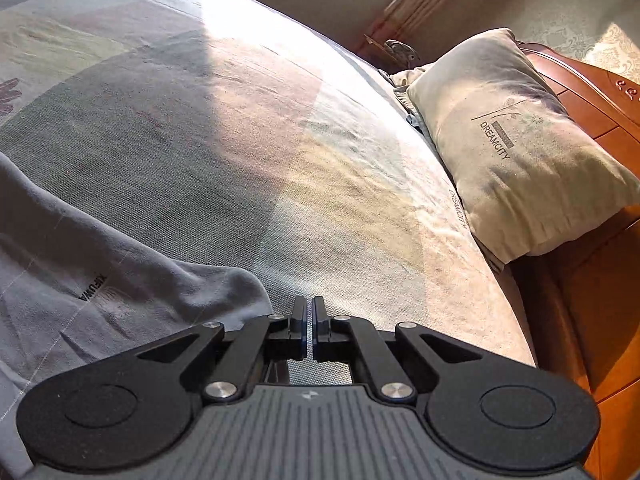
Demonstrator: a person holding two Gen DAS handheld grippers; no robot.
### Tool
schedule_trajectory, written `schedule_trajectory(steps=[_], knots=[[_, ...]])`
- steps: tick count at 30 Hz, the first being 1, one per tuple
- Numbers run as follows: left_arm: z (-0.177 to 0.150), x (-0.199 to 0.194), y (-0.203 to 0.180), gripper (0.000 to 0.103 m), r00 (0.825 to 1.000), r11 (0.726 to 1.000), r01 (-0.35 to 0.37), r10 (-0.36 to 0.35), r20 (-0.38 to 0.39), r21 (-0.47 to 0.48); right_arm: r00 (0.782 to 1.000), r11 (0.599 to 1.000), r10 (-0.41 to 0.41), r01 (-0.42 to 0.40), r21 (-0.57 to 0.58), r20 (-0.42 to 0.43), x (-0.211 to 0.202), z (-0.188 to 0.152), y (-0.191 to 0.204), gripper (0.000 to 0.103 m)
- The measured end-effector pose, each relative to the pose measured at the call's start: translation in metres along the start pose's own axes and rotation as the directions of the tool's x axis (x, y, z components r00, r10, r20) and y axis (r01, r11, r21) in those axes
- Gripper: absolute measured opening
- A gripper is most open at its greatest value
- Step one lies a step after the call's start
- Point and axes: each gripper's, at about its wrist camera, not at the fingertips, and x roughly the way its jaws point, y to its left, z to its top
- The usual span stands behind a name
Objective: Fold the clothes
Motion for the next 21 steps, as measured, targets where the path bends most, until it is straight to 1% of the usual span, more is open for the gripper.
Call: schedule_trajectory(steps=[1, 3, 6, 9, 12, 16, 18, 21], knots=[[0.0, 0.0, 0.001, 0.102, 1.0, 1.0, 0.001, -0.001, 0.0, -0.003, 0.999, 0.999, 0.027, -0.028, 0.023, 0.027, -0.006, 0.004, 0.001, 0.003], [0.001, -0.002, 0.002, 0.102, 1.0, 1.0, -0.002, 0.002, 0.0, -0.008, 0.987, 0.99, 0.13, -0.135, 0.051, 0.089, -0.019, 0.016, 0.008, 0.009], [0.004, -0.009, 0.006, 0.102, 1.0, 1.0, -0.012, 0.012, 0.015, -0.018, 0.948, 0.955, 0.289, -0.295, 0.023, 0.131, -0.033, 0.039, 0.031, 0.01], [0.007, -0.018, 0.016, 0.102, 0.999, 0.999, -0.023, 0.025, 0.045, -0.049, 0.897, 0.907, 0.42, -0.419, -0.039, 0.14, -0.039, 0.062, 0.064, 0.009], [0.008, -0.025, 0.029, 0.102, 0.997, 0.995, -0.043, 0.049, 0.059, -0.094, 0.872, 0.88, 0.474, -0.465, -0.101, 0.121, -0.037, 0.081, 0.099, 0.008], [0.009, -0.033, 0.046, 0.102, 0.995, 0.987, -0.052, 0.065, 0.077, -0.151, 0.834, 0.834, 0.548, -0.54, -0.11, 0.064, -0.03, 0.096, 0.128, 0.007], [0.01, -0.037, 0.053, 0.102, 0.994, 0.982, -0.052, 0.069, 0.088, -0.18, 0.816, 0.814, 0.576, -0.568, -0.12, 0.045, -0.035, 0.091, 0.136, 0.007], [0.01, -0.04, 0.058, 0.102, 0.993, 0.978, -0.041, 0.062, 0.098, -0.204, 0.798, 0.794, 0.602, -0.594, -0.131, 0.023, -0.047, 0.077, 0.142, 0.007]])
